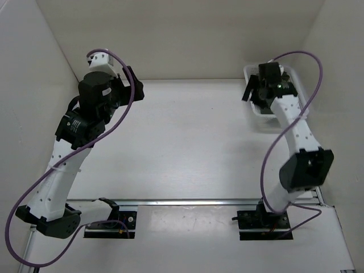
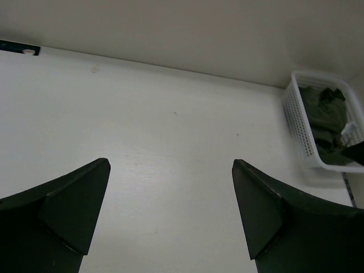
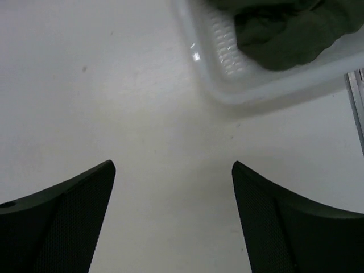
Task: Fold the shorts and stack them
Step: Grab the shorts from the pile, then move the shorts to the center of the board, then flatten the shorts out
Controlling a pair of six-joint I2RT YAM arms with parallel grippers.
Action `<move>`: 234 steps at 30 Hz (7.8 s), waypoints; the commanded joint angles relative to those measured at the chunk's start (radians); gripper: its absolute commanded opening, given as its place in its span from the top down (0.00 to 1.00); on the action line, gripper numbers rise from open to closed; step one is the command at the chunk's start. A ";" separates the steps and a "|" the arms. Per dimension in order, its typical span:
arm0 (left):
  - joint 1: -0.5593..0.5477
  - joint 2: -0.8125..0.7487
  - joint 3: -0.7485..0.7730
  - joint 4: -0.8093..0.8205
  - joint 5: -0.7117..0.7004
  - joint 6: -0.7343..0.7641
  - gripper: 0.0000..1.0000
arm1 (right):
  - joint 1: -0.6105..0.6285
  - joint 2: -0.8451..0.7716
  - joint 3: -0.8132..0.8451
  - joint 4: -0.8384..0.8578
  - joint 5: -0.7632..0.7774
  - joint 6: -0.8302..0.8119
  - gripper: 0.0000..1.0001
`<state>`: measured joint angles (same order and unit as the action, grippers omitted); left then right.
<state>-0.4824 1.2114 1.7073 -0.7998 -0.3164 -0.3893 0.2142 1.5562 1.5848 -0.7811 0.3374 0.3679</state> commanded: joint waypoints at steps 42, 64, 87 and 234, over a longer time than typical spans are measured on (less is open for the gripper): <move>0.402 0.014 -0.095 -0.062 0.197 -0.082 0.00 | -0.007 0.201 0.850 0.157 -0.455 -0.024 1.00; 0.438 0.113 -0.440 -0.082 0.421 -0.097 0.00 | 0.478 -0.292 -0.410 0.213 -0.132 0.176 0.43; 0.419 0.783 -0.285 0.025 0.586 -0.117 0.90 | 0.355 0.613 0.326 0.149 -0.483 0.238 0.88; 0.676 0.479 -0.732 0.119 0.419 -0.330 0.90 | 0.235 -0.064 -0.961 0.723 -0.678 0.839 0.29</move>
<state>0.1883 1.6783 0.9489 -0.7147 0.1192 -0.7235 0.4454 1.4643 0.5571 -0.0353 -0.4133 1.2453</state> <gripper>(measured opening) 0.141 0.741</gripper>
